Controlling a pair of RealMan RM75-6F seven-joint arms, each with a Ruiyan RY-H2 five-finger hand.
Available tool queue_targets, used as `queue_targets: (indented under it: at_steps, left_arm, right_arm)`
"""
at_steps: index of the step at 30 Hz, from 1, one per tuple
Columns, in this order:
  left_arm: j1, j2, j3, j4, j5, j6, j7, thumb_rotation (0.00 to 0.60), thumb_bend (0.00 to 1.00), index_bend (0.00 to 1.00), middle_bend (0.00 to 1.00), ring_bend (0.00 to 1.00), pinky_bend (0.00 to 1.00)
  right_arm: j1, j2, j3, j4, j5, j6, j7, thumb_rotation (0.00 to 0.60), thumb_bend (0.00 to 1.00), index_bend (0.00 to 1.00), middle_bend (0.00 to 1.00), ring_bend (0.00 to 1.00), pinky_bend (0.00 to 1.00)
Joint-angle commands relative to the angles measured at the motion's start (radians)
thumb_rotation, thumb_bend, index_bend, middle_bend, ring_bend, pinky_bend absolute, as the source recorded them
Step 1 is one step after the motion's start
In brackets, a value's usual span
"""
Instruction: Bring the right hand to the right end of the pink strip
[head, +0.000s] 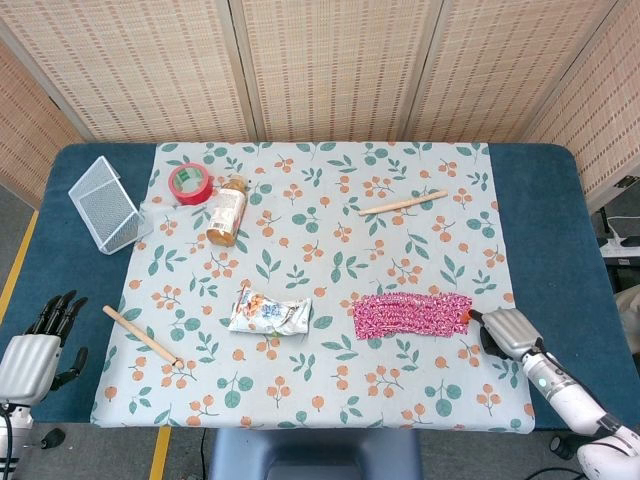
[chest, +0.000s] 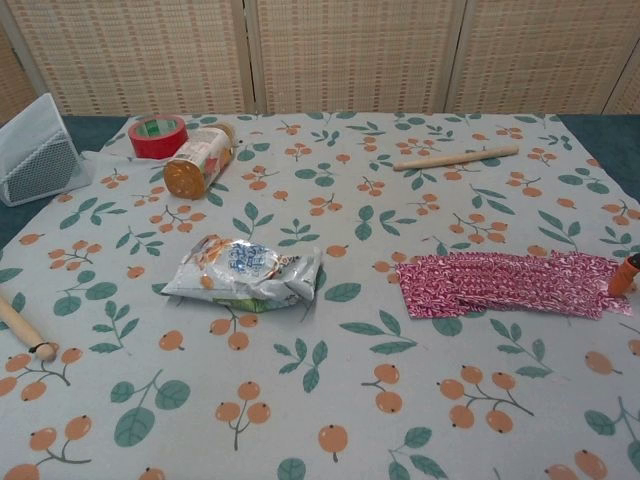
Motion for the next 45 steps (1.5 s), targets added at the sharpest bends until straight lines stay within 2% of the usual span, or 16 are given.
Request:
queue_targets:
  at_steps: [1,14,20,24,27,31,37,45]
  left_arm:
    - [0.001,0.000,0.000,0.000,0.001,0.003,-0.002,0.600,0.46,0.07,0.00,0.03,0.38]
    - [0.002,0.003,-0.002,-0.002,-0.004,0.004,-0.008,0.600,0.46,0.08,0.00,0.03,0.38]
    - [0.002,0.002,-0.002,-0.003,-0.006,0.002,-0.007,0.600,0.46,0.08,0.00,0.03,0.38]
    - [0.001,0.002,-0.003,-0.004,-0.009,-0.001,-0.003,0.600,0.46,0.08,0.00,0.03,0.38]
    - [0.000,0.002,-0.003,-0.004,-0.011,-0.002,-0.003,0.600,0.46,0.08,0.00,0.03,0.38]
    - [0.000,0.002,-0.003,-0.003,-0.011,-0.005,-0.004,0.600,0.46,0.08,0.00,0.03,0.38]
    - [0.001,0.005,0.000,-0.005,-0.005,-0.002,-0.005,0.600,0.46,0.08,0.00,0.03,0.38]
    - [0.001,0.007,0.000,-0.003,-0.008,-0.004,-0.014,0.600,0.46,0.08,0.00,0.03,0.38]
  right_arm:
    - [-0.003,0.005,0.009,0.004,0.033,-0.009,-0.025,0.600,0.97,0.30,0.87,0.78,0.71]
    - [-0.028,0.023,0.047,0.043,0.195,-0.030,-0.112,0.600,0.97,0.33,0.87,0.78,0.71]
    - [-0.044,0.021,0.077,0.027,0.269,0.010,-0.184,0.600,0.97,0.34,0.87,0.78,0.71]
    - [-0.054,0.034,0.072,-0.029,0.197,0.059,-0.147,0.600,0.97,0.35,0.87,0.78,0.71]
    - [-0.064,0.053,0.049,-0.078,0.096,0.115,-0.114,0.600,0.97,0.35,0.87,0.78,0.71]
    - [-0.066,0.061,0.021,-0.114,0.016,0.146,-0.108,0.600,0.97,0.34,0.87,0.78,0.71]
    - [-0.020,0.049,0.009,-0.107,0.000,0.058,-0.074,0.600,0.97,0.34,0.87,0.78,0.71]
    - [0.004,0.009,0.018,-0.064,0.029,0.014,-0.088,0.600,0.97,0.34,0.87,0.78,0.71]
